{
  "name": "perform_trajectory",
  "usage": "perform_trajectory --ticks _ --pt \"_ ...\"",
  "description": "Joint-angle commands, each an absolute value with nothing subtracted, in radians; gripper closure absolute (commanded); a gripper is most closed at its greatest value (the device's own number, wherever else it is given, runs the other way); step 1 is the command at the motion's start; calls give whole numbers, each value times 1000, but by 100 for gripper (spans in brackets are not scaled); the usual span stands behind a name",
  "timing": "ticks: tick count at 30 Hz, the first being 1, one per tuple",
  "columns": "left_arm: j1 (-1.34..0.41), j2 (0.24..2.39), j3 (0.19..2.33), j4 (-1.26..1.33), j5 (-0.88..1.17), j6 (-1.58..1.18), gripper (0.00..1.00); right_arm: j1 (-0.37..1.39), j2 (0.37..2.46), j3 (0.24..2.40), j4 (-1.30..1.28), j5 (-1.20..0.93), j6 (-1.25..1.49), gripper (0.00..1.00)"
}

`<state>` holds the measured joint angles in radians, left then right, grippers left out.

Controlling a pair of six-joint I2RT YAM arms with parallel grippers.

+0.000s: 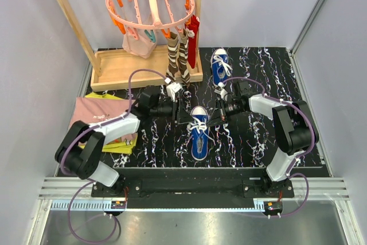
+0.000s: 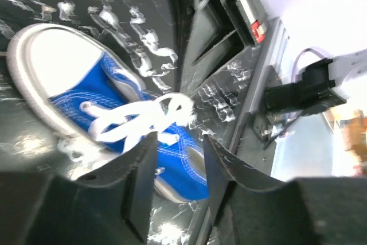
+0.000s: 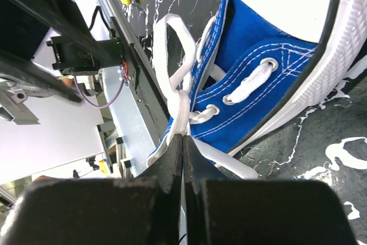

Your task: Tie the shoes

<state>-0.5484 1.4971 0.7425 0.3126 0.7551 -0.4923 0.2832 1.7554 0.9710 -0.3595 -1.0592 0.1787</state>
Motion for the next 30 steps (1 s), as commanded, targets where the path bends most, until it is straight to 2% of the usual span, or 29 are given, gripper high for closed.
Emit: perform_trajectory --ticks 1,2,5,8,12,27,28,30 --pt "-535 1462 852 3 683 -139 56 287 1740 971 -337 -1032 150 100" --pt "-535 1469 873 -83 654 -103 54 288 1736 971 -339 -1029 146 100" --pt "-531 1503 916 -114 661 -63 50 293 1726 971 -342 -1014 141 100" --pt "-531 1542 930 -81 684 -81 40 304 1723 973 -342 -1003 140 100" --pt "-531 1600 948 -48 680 -92 38 313 1713 976 -348 -986 132 100" --pt "-531 1729 1000 58 676 -161 53 324 1698 994 -382 -956 87 100" --pt "-529 1732 1003 58 684 -160 54 324 1697 994 -383 -953 86 100" --pt "-531 1743 1012 58 687 -163 65 327 1692 997 -387 -950 81 100"
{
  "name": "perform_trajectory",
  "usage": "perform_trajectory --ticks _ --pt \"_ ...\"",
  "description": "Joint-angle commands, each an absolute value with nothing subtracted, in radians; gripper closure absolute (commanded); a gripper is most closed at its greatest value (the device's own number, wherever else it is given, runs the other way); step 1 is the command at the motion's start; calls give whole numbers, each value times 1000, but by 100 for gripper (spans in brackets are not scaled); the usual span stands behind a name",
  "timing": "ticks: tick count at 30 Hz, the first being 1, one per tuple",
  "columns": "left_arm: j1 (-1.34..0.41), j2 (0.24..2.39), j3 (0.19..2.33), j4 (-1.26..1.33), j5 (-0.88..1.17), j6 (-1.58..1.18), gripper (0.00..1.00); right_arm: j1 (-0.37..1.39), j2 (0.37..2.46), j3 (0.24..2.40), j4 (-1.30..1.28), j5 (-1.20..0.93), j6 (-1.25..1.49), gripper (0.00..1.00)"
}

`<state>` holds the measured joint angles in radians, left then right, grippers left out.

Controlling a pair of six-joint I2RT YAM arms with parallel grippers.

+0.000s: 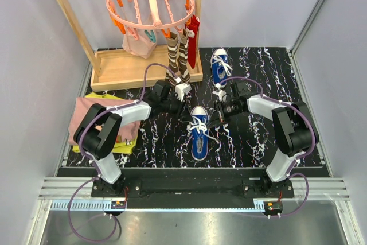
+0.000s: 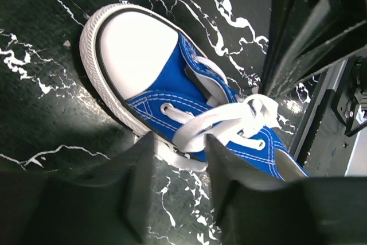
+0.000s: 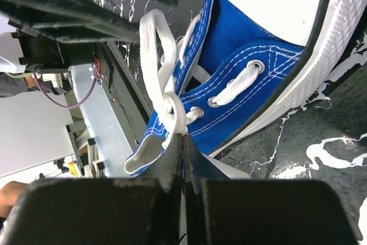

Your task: Tie the shoes

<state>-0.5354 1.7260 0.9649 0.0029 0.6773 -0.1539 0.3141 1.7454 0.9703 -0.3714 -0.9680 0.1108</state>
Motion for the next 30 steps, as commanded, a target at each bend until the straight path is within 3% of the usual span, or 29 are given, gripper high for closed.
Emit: perform_trajectory --ticks 1,3,6,30 --pt "-531 1746 1014 51 695 -161 72 325 1690 1000 -390 -945 81 100" --pt "-531 1741 1020 40 693 -156 89 325 1687 1005 -399 -939 77 100" --pt "-520 1709 1002 11 689 -153 100 325 1674 1009 -420 -920 63 100" --pt "-439 1532 847 -83 658 -91 100 325 1608 999 -465 -847 44 100"
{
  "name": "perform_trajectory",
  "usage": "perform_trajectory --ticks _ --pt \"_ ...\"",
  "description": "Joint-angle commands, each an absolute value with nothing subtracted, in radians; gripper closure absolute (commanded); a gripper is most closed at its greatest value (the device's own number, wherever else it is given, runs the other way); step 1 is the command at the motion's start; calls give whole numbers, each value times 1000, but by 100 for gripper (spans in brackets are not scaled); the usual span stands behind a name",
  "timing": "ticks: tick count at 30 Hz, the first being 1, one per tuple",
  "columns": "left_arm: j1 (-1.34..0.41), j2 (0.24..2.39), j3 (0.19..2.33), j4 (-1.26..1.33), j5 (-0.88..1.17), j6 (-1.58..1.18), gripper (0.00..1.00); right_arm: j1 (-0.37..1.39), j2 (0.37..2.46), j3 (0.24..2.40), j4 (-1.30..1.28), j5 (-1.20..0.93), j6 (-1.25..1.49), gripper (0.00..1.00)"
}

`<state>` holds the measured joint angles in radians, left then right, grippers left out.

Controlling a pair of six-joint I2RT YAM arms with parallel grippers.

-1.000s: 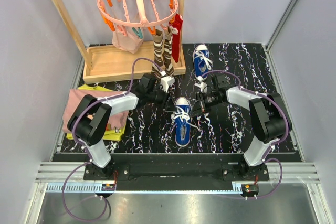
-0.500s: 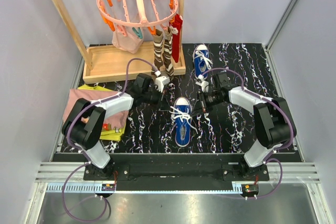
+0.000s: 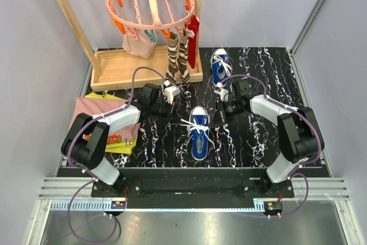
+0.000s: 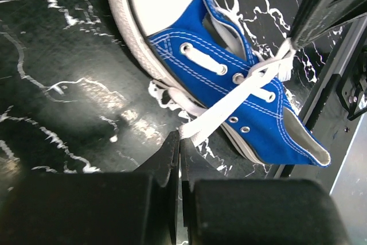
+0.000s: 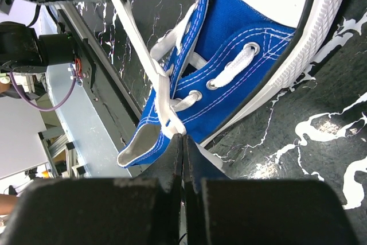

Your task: Tie the shoes

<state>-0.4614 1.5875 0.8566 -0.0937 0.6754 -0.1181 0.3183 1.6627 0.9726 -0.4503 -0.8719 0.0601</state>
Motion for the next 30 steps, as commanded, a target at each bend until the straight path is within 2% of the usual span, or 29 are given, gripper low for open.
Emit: perform_trajectory --ticks 1,11,30 --pt "-434 1532 848 -84 661 -86 100 325 1599 999 -466 -844 48 100" --pt "-428 1520 861 -92 664 -66 100 325 1594 1035 -468 -854 78 100" --pt "-387 1549 864 -127 635 -25 100 238 1569 988 -548 -785 -34 100"
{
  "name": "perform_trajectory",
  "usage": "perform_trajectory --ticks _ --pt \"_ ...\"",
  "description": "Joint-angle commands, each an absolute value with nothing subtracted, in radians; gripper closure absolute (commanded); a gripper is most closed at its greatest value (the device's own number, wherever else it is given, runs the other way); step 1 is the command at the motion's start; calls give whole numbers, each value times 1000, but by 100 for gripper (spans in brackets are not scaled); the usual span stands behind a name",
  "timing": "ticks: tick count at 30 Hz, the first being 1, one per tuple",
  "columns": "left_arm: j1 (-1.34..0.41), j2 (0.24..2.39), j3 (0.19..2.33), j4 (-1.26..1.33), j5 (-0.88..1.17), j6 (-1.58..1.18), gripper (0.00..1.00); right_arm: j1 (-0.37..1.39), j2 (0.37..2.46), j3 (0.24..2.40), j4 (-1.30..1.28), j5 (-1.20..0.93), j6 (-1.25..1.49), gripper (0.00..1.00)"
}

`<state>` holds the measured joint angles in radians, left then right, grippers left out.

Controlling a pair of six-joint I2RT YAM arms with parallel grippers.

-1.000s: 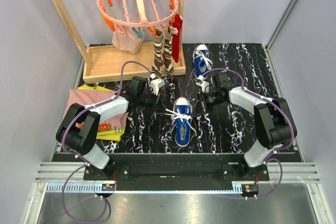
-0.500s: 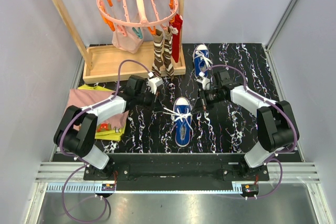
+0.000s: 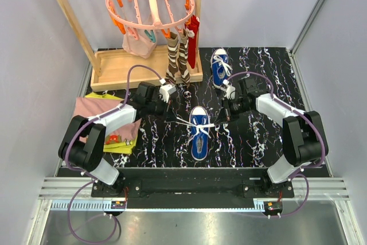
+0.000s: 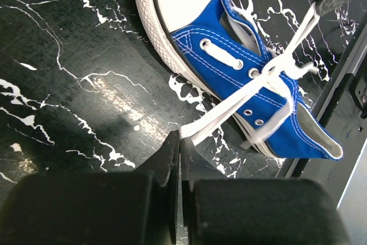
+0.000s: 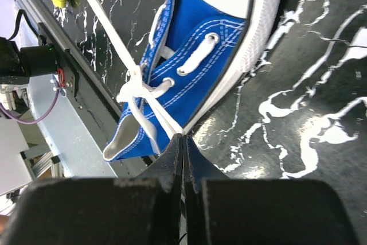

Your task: Tie the shoes

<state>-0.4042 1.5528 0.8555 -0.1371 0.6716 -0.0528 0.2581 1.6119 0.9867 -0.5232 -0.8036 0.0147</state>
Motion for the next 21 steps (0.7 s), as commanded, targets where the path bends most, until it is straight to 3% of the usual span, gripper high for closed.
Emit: perform_trajectory --ticks 1,21 --pt "-385 1551 864 -129 637 -23 100 236 1571 988 -554 -785 -35 100" --pt "-376 1597 884 -166 591 -6 100 224 1600 1023 -592 -647 -81 100"
